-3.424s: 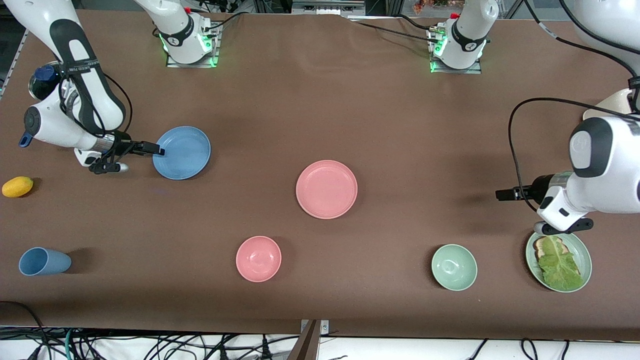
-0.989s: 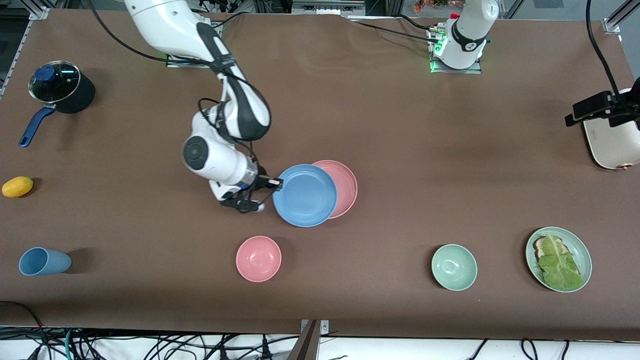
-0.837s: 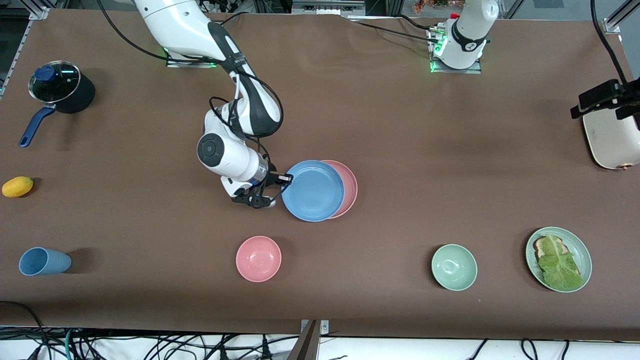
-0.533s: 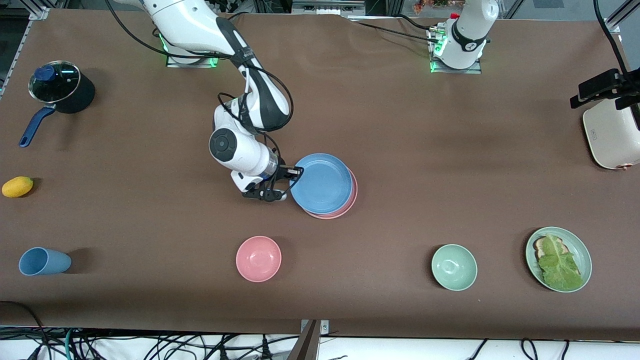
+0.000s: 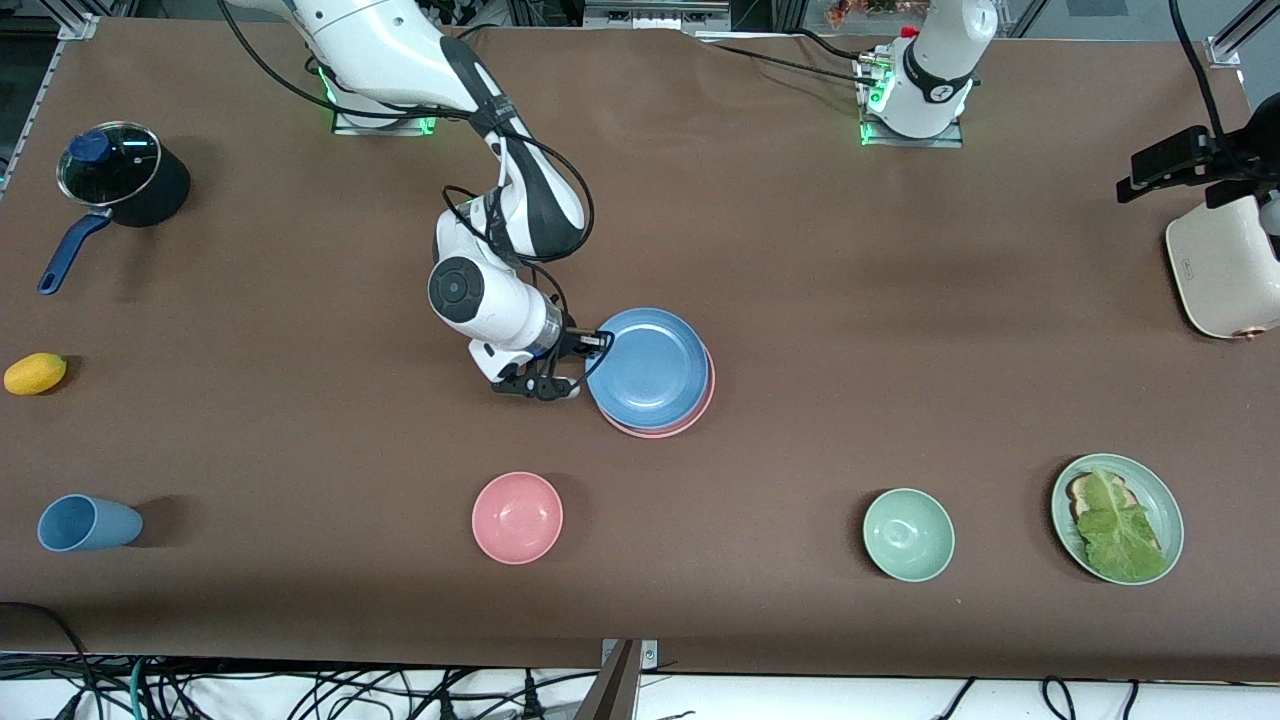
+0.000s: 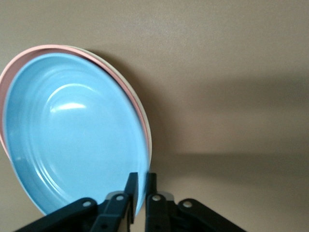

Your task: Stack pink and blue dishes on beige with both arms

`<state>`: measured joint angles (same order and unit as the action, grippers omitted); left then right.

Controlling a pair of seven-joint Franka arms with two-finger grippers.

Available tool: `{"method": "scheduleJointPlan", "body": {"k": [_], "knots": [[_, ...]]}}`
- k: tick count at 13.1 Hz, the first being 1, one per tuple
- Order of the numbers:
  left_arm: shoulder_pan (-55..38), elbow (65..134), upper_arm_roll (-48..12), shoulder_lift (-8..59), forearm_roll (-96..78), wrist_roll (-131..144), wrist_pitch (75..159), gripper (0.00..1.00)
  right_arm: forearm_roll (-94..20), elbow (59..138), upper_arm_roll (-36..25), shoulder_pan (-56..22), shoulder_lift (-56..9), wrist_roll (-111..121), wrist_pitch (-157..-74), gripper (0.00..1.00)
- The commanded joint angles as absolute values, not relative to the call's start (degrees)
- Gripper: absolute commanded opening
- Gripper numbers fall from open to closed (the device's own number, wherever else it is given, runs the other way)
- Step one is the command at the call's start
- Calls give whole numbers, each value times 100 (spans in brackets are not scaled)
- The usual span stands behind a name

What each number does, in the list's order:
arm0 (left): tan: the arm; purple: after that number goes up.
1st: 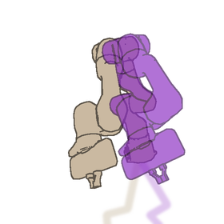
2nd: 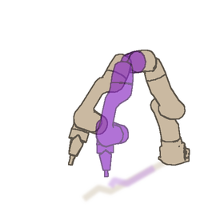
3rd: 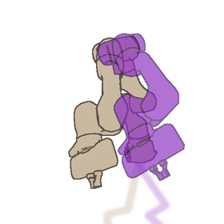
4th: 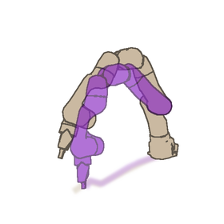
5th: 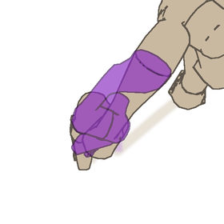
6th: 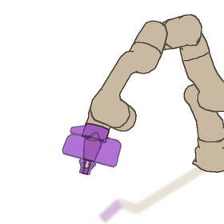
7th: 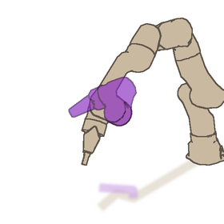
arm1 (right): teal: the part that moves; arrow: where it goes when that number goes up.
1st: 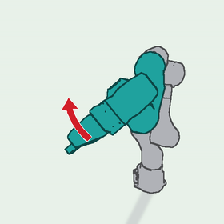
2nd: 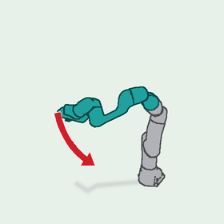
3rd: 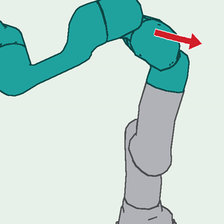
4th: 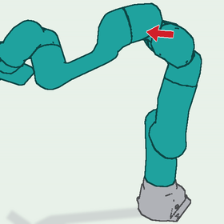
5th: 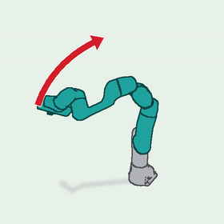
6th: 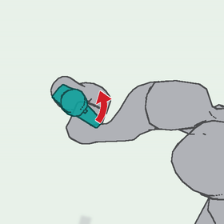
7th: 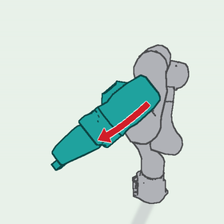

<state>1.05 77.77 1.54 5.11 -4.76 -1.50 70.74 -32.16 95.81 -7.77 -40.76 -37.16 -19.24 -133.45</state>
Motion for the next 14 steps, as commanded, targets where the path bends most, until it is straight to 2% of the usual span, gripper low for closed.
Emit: {"method": "scheduleJointPlan", "body": {"k": [1, 4, 7, 14], "knots": [[1, 8121, 158, 343, -369, -237, 7128, 100, -3051, 9378, -870, -4131, -3736, -1934, -13289, 100], [-88, 8173, 150, 387, -360, -237, 7224, 100, -2621, 9387, -1264, -4104, -3447, -1898, -13115, 100], [-88, 8244, 141, 378, -360, -237, 7286, 100, -1437, 9360, -1783, -4096, -2903, -1785, -12132, 100], [-79, 8578, 26, 439, -290, -237, 7497, 100, -484, 9282, -3092, -4096, -1083, -484, -9338, 100]]}}
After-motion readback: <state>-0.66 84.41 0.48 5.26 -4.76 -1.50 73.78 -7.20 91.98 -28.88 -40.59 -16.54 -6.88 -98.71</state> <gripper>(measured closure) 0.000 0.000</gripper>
